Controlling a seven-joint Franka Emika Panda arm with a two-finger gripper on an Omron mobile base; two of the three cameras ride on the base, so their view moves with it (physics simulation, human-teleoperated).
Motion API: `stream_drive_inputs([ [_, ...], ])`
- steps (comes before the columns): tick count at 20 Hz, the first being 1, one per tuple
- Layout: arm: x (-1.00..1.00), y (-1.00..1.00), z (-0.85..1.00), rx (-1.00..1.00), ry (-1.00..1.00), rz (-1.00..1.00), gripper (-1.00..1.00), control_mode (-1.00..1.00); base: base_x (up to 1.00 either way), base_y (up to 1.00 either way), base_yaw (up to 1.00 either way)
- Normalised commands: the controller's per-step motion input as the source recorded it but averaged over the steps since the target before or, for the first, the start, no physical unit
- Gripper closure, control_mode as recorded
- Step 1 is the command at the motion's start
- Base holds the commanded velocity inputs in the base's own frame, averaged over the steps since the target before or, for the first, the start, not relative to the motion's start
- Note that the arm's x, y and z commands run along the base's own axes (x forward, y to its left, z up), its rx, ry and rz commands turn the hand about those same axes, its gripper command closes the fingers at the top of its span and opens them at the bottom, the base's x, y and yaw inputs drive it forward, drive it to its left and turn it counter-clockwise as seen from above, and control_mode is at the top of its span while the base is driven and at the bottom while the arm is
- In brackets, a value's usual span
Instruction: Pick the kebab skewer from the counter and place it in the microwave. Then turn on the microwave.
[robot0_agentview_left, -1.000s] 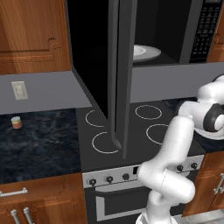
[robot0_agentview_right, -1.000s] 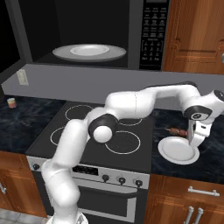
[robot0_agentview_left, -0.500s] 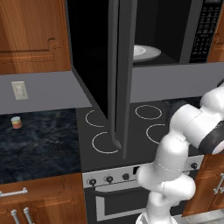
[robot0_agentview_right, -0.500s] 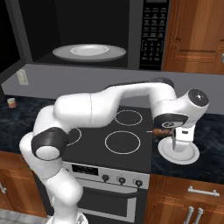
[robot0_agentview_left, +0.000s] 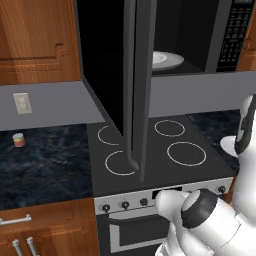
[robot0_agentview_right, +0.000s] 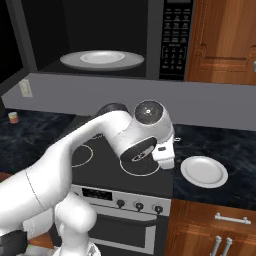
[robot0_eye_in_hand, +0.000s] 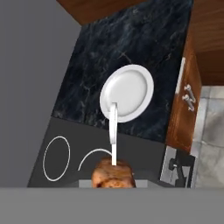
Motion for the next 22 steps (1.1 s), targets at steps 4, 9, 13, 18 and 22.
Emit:
stream_drive_inputs([
  [4, 0.0, 0.96, 0.82, -0.2, -0.02, 0.05, 1.0, -1.0, 0.0, 0.0, 0.0],
  [9, -0.06, 0.77, 0.93, -0.16, 0.0, 0.11, 1.0, -1.0, 0.0, 0.0, 0.0],
  [13, -0.06, 0.67, 0.99, -0.13, 0.0, 0.13, 1.0, -1.0, 0.0, 0.0, 0.0],
  [18, 0.0, 0.7, 0.88, -0.06, 0.05, 0.13, 1.0, -1.0, 0.0, 0.0, 0.0],
  [22, 0.01, 0.69, 0.63, 0.0, 0.12, 0.12, 1.0, -1.0, 0.0, 0.0, 0.0],
])
